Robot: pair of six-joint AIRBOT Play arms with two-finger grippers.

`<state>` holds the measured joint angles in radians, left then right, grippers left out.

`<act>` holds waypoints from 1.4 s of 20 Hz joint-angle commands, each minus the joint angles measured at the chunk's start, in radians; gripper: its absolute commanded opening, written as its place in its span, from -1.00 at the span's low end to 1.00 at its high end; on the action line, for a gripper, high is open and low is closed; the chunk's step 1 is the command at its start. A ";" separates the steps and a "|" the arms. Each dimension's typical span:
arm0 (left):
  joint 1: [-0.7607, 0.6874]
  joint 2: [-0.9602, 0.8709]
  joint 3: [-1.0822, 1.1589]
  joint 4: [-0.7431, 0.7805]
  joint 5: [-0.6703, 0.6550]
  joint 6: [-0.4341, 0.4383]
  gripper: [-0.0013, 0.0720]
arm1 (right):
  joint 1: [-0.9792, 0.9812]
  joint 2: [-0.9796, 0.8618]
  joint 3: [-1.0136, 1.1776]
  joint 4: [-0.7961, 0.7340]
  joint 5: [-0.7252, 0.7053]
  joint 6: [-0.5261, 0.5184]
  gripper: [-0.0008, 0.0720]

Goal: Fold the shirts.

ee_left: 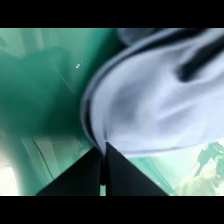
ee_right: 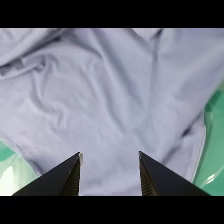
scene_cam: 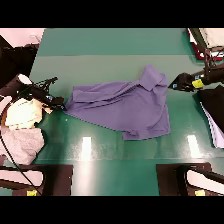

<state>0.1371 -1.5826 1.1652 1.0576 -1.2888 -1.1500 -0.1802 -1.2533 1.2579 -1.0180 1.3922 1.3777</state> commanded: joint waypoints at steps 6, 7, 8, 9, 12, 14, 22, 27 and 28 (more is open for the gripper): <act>-0.008 0.116 0.056 -0.021 -0.048 -0.002 -0.90 | -0.170 0.164 -0.460 -0.090 -0.018 0.009 0.13; -0.008 0.120 0.056 -0.024 -0.052 -0.002 -0.90 | -0.185 0.163 -0.503 -0.092 -0.022 0.009 0.13; -0.008 0.120 0.056 -0.025 -0.060 -0.002 -0.90 | -0.194 0.163 -0.540 -0.093 -0.032 0.008 0.13; -0.008 0.120 0.056 -0.026 -0.063 -0.002 -0.90 | -0.196 0.163 -0.576 -0.095 -0.048 0.008 0.13; -0.008 0.120 0.056 -0.044 -0.063 -0.002 -0.90 | -0.177 0.164 -0.666 -0.098 -0.112 0.007 0.13; -0.008 0.120 0.056 -0.053 -0.063 -0.003 -0.90 | -0.138 0.163 -0.683 -0.099 -0.145 0.007 0.13; -0.008 0.120 0.056 -0.053 -0.105 -0.005 -0.90 | -0.047 0.164 -0.613 -0.101 -0.177 0.008 -0.94; -0.007 0.132 0.057 -0.079 -0.107 -0.029 -0.90 | -0.027 0.166 -0.573 -0.100 -0.151 0.007 -0.94; -0.008 0.154 0.062 -0.092 -0.089 -0.032 -0.90 | -0.027 0.178 -0.536 -0.099 -0.130 0.007 -0.94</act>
<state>0.1303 -1.4509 1.2228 0.9932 -1.3949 -1.1679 -0.2146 -1.0855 0.6727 -1.1194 1.2270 1.3853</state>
